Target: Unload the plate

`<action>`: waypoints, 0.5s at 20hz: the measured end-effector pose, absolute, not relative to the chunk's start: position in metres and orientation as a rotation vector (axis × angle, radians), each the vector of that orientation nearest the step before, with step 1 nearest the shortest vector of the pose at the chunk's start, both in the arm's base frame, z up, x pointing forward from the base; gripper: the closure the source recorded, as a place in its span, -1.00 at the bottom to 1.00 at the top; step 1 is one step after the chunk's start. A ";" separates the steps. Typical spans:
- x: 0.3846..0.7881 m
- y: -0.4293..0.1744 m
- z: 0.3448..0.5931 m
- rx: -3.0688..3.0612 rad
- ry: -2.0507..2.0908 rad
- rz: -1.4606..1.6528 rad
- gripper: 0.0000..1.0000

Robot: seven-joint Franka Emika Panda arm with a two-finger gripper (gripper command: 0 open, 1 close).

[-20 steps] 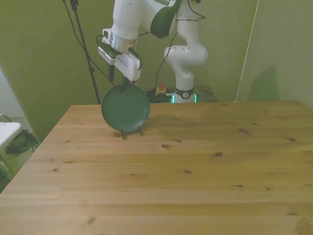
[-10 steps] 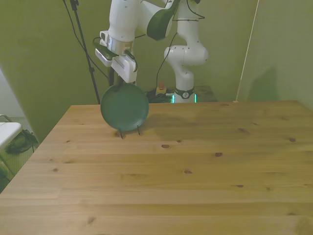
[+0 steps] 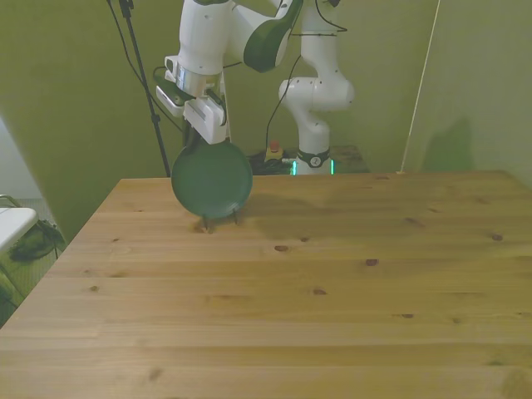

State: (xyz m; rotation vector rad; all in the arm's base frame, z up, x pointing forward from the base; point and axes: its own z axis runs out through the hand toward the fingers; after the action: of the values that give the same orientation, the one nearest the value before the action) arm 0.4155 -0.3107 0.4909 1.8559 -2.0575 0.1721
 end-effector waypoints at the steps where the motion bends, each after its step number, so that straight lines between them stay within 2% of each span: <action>1: 0.416 -0.311 0.492 1.855 -2.059 0.177 1.00; 6: 0.419 -0.312 0.513 1.857 -2.072 0.231 1.00; 10: 0.426 -0.300 0.546 1.942 -2.046 0.391 1.00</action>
State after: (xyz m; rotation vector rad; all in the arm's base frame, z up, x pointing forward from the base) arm 0.4258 -0.3001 0.5463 1.9418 -2.0456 0.3911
